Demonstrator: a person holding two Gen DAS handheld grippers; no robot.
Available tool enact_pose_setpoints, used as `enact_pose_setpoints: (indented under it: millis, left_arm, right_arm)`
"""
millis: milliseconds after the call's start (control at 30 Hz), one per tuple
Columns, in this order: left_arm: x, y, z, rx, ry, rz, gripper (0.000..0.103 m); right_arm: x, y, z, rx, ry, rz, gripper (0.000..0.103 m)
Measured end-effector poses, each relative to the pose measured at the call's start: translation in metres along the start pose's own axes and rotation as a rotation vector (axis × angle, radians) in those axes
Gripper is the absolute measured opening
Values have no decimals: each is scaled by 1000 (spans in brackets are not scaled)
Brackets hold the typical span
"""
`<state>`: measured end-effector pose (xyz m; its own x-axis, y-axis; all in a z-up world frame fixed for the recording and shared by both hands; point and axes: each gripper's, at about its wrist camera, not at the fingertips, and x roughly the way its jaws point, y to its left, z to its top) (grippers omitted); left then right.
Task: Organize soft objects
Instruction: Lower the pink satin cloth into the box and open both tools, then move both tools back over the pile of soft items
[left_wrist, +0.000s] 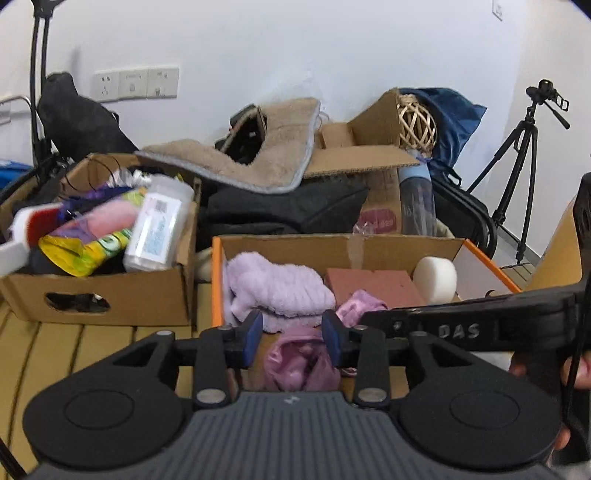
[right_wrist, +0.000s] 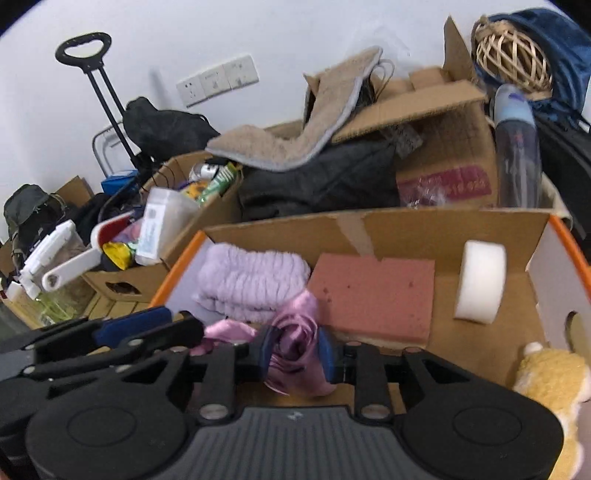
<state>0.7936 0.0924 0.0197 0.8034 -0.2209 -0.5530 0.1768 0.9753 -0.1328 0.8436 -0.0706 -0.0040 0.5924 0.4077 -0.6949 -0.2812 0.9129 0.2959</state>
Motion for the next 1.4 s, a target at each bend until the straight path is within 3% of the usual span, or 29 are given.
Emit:
enact_pose_setpoints:
  millis: [200,400,533,600,700,800,867,933,1000,1233,1400]
  left_arm:
    - [-64,-11,11,31,-64,-17,41]
    - [-168,-35,-7,44,-182,24,59]
    - [-242,-49,-49,16,-253,23,74]
    - [-274,-54,-79,-11,-271,-10,76]
    - [-308,-65,-122,-45,-272,7,82]
    - [-340,-78,-166,-57,-278,28,86]
    - [-361,-88,-195,-75,-277,15,87]
    - [-379,-96,-219,-84,-275,15,88]
    - [-395,-104,-239,-82,-289,30,91]
    - [-432,-121,-266,-17,-297,1,96]
    - [-446,-122,-270,-29,-333,2,97]
  right_arm:
    - [-65,1,9,-32,-71,26,31]
    - [-166,3,-14,-111,-169,57,40]
    - [-241,8,-59,-204,-234,64,49]
    - [-271,14,-86,-264,-257,72,52]
    - [-312,24,-132,-332,-293,72,60]
    - [-342,36,-182,-380,-321,76,62]
    - [-360,45,-215,-407,-349,83,68]
    - [-377,52,-250,-421,-397,79,81]
    - [-388,59,-281,-420,-432,56,84]
    - [-429,61,-356,-315,-414,29,86]
    - [-450,59,-367,-284,-437,-7,87]
